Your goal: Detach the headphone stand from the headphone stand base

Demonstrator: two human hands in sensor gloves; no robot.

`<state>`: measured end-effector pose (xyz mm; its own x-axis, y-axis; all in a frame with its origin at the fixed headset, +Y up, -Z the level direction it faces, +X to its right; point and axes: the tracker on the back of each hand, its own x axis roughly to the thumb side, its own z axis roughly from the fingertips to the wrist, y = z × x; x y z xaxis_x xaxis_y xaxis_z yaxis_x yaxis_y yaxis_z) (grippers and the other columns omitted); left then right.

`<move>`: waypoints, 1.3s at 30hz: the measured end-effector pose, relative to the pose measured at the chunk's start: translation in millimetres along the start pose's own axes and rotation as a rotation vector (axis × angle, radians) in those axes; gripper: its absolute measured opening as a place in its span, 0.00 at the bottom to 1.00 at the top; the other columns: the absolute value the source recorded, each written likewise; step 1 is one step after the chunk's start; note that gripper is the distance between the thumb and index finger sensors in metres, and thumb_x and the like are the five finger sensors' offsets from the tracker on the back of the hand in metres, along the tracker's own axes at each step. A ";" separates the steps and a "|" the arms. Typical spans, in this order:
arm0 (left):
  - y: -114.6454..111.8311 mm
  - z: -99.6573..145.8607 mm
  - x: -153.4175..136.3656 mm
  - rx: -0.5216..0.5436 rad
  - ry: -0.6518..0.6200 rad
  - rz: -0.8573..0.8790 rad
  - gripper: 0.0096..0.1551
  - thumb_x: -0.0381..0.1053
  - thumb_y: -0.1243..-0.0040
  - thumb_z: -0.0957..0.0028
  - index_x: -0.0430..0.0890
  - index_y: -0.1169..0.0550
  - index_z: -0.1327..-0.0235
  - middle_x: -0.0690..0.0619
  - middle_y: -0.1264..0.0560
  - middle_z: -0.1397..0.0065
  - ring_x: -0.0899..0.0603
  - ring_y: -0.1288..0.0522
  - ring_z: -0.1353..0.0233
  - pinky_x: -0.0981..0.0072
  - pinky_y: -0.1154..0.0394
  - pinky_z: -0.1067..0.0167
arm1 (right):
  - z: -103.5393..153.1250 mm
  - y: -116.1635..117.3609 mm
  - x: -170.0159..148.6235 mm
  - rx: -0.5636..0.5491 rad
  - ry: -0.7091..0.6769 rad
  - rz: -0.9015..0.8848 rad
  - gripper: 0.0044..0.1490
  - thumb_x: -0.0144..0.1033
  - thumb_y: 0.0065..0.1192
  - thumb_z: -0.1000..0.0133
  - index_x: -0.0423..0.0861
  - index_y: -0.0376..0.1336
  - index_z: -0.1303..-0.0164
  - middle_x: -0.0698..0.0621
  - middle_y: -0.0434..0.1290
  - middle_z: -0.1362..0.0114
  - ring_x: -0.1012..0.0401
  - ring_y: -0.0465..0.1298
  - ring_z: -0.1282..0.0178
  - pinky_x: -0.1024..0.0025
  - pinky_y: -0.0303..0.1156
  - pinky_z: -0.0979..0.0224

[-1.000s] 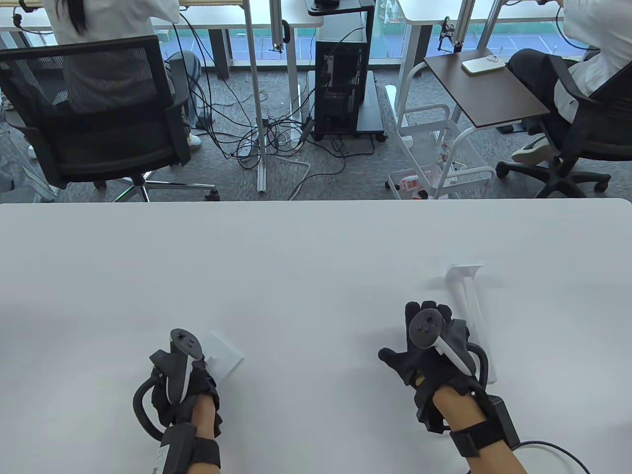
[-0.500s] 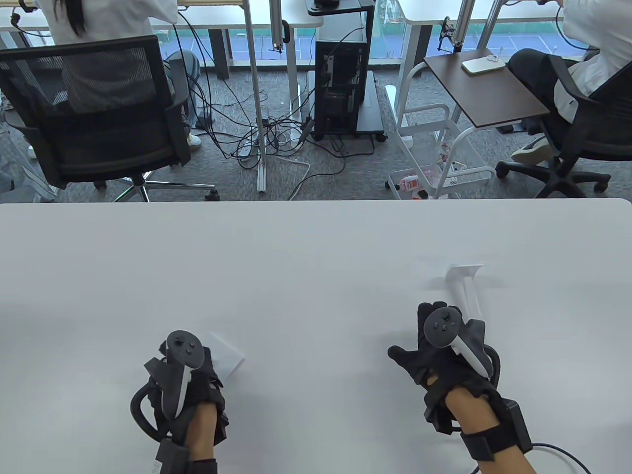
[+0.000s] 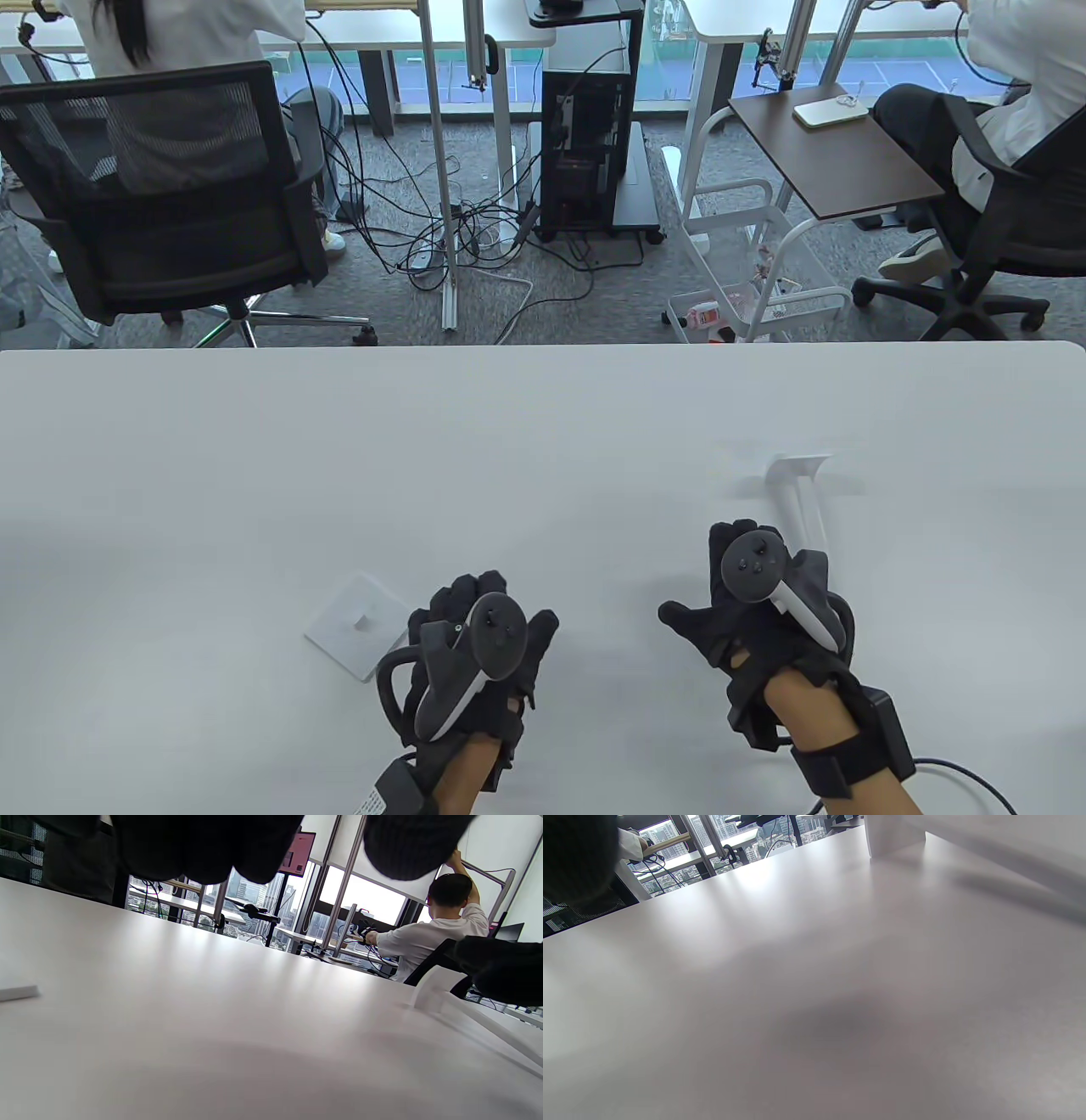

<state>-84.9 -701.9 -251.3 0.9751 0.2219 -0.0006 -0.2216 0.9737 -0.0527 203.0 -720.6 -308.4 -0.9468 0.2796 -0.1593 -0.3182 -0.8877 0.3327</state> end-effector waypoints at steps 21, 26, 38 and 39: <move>-51.8 -32.4 -13.3 -0.285 -0.071 -0.105 0.65 0.83 0.55 0.64 0.53 0.64 0.25 0.45 0.68 0.19 0.31 0.63 0.15 0.25 0.58 0.28 | -9.5 16.6 3.6 0.037 0.000 0.065 0.69 0.74 0.67 0.64 0.71 0.23 0.36 0.62 0.15 0.23 0.59 0.16 0.19 0.38 0.21 0.21; -48.6 -32.2 -12.0 -0.230 -0.086 -0.126 0.63 0.82 0.53 0.64 0.51 0.57 0.24 0.45 0.61 0.17 0.31 0.56 0.15 0.26 0.53 0.27 | -9.3 16.6 3.1 0.034 -0.002 0.062 0.69 0.74 0.67 0.64 0.72 0.23 0.36 0.62 0.15 0.23 0.59 0.16 0.19 0.38 0.21 0.21; -47.8 -33.9 -21.0 -0.213 -0.070 -0.123 0.61 0.80 0.51 0.63 0.49 0.52 0.24 0.44 0.56 0.17 0.31 0.51 0.15 0.27 0.50 0.27 | -12.0 16.0 -3.3 0.044 0.021 0.040 0.67 0.73 0.67 0.63 0.72 0.24 0.36 0.62 0.16 0.22 0.59 0.16 0.19 0.38 0.20 0.22; -47.6 -33.9 -21.0 -0.216 -0.069 -0.125 0.60 0.80 0.51 0.63 0.49 0.52 0.24 0.44 0.56 0.17 0.31 0.51 0.15 0.27 0.50 0.27 | -12.0 16.0 -3.4 0.045 0.021 0.040 0.67 0.73 0.67 0.63 0.72 0.24 0.36 0.62 0.16 0.22 0.59 0.16 0.19 0.38 0.20 0.22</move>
<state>-94.5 -754.6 -282.6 0.9900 0.1106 0.0872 -0.0846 0.9618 -0.2604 201.8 -740.2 -313.7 -0.9577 0.2358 -0.1647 -0.2822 -0.8808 0.3801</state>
